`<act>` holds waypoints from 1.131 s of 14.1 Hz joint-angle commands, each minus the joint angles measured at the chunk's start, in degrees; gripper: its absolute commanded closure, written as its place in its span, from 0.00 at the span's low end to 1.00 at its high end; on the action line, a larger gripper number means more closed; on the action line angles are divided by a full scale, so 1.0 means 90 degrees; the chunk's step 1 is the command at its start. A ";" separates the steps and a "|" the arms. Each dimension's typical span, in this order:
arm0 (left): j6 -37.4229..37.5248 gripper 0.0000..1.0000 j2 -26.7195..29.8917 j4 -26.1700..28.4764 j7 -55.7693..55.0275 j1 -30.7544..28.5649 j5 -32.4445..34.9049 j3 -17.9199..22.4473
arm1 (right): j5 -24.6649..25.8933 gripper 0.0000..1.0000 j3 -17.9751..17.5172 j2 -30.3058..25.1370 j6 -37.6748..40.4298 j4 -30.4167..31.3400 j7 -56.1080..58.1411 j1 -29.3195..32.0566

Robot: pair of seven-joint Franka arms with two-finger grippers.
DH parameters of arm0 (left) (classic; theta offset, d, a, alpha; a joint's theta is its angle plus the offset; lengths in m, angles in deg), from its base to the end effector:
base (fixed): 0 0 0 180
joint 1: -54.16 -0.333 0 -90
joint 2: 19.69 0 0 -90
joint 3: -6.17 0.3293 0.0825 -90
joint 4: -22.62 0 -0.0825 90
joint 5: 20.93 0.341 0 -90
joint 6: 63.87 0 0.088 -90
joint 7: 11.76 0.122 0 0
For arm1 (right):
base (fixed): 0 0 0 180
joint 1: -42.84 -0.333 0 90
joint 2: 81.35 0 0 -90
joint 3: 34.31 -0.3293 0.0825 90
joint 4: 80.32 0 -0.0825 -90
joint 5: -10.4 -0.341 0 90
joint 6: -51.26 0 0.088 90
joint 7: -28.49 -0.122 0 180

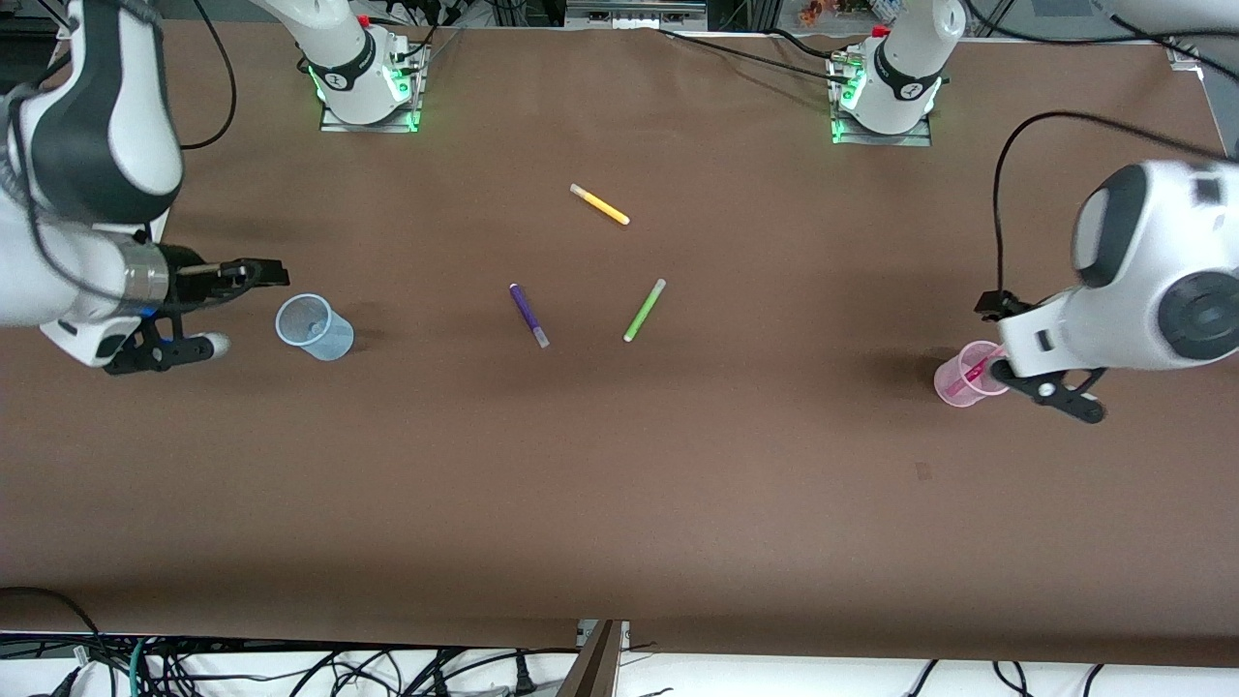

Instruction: Place pink and blue markers in matching cups

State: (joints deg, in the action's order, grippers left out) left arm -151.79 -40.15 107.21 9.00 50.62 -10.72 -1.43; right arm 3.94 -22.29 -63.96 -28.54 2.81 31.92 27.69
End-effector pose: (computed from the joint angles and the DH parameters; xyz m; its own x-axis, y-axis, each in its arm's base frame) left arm 0.5920 -0.0088 0.4638 0.8543 -0.4121 -0.3168 -0.4387 -0.8985 -0.0142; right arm 0.5629 0.0618 0.4993 0.9316 0.1178 -0.3439 0.0999 -0.9926 -0.0694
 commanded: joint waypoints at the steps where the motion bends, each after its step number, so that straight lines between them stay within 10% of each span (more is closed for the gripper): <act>1: 0.0081 0.00 0.0465 -0.0258 0.0027 -0.0173 -0.0470 -0.0064 | 0.0637 0.00 -0.0533 -0.1100 -0.0049 0.0840 -0.0342 0.0529; 4: 0.0121 0.00 0.0680 -0.0464 -0.0128 -0.0212 -0.0655 0.0043 | 0.1505 0.00 -0.0759 -0.1774 -0.0010 0.0930 -0.0333 0.0696; 10: 0.0024 0.00 0.0876 -0.0425 -0.1465 0.0011 -0.0822 0.0530 | 0.1247 0.00 -0.0847 -0.2245 -0.0070 0.0910 -0.0157 0.1262; 12: -0.0597 0.00 0.1255 0.0041 -0.1633 0.0792 -0.0832 0.1311 | 0.0953 0.00 -0.0838 -0.2245 0.0048 0.0910 -0.0206 0.1390; 16: -0.1783 0.00 0.2350 0.1546 -0.1759 0.0872 -0.0842 0.1313 | 0.0787 0.00 -0.0847 -0.2177 0.0234 0.0803 -0.0712 0.1400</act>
State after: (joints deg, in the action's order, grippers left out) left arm -164.39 -26.70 111.33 -5.34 57.39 -16.99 9.29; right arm 12.81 -28.72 -83.35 -27.68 10.38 28.41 39.10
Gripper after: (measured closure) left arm 0.000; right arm 0.000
